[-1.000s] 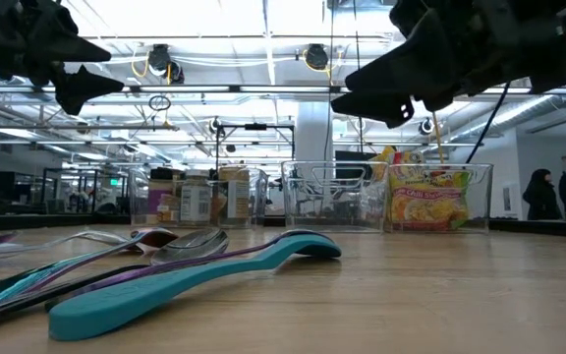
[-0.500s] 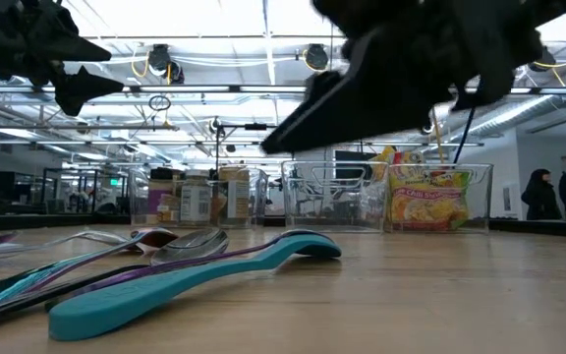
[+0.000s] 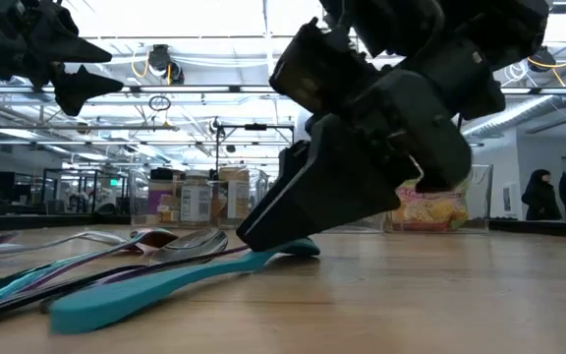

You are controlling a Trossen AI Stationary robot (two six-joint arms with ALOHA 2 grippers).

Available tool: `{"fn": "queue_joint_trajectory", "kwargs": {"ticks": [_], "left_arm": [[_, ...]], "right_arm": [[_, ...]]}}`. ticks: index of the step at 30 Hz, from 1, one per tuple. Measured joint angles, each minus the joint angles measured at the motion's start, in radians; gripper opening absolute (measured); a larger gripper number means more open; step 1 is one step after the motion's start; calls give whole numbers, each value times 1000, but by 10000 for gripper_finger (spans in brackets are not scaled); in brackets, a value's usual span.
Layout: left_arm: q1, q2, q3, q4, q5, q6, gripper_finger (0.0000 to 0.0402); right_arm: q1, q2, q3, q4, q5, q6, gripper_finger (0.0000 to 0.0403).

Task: Pick & Place Food Item
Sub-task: Put the blue spoon into the middle transparent bin

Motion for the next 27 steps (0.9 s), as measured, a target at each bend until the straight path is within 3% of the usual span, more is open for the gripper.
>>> {"fn": "queue_joint_trajectory", "kwargs": {"ticks": [11, 27], "left_arm": [[0, 0, 0, -2, 0, 0, 282], [0, 0, 0, -3, 0, 0, 268]], "right_arm": [[-7, -53, -1, -183, 189, 104, 247], [-7, -183, -6, -389, 210, 158, 247]]}}
